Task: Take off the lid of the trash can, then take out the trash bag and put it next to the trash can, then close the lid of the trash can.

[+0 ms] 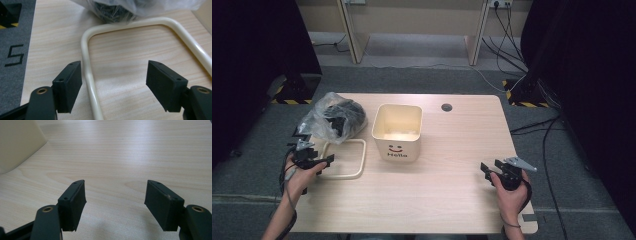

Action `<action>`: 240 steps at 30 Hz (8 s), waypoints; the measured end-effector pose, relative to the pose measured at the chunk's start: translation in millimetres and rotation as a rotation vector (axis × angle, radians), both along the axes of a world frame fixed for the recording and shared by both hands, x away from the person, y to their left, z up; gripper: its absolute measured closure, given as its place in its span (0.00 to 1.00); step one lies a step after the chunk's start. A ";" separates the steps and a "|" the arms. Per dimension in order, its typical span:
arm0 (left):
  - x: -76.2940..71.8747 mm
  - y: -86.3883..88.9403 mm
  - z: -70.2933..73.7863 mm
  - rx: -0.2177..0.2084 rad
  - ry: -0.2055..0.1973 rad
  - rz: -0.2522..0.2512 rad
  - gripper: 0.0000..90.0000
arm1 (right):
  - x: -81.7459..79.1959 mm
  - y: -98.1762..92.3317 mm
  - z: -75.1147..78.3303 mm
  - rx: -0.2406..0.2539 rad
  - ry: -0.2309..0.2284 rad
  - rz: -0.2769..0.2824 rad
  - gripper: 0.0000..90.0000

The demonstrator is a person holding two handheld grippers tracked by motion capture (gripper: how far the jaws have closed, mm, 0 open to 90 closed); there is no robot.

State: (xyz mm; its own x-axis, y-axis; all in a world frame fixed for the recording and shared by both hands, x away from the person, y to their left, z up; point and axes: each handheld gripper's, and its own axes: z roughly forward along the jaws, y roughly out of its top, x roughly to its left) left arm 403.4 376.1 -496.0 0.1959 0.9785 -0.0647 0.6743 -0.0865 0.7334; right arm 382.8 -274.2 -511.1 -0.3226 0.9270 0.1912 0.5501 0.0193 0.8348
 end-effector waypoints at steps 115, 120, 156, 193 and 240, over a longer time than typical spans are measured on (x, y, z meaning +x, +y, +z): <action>-40.3 -40.4 65.1 -0.035 0.048 0.104 0.91 | 1.8 -2.2 -0.3 0.014 0.011 -0.001 0.36; -44.4 -35.9 67.3 -0.045 0.050 0.104 0.91 | 2.1 -1.2 -0.2 0.008 0.011 -0.002 0.36; -39.0 -40.4 106.1 0.013 0.075 0.057 0.91 | 2.4 -1.1 -0.2 0.006 0.015 -0.010 0.36; -11.3 -35.4 145.6 0.078 0.154 0.024 0.91 | 1.7 -0.3 -0.3 0.012 0.021 -0.016 0.35; 15.3 -54.6 167.3 0.121 0.215 -0.032 0.91 | 1.6 -0.1 -0.4 0.010 0.024 -0.018 0.35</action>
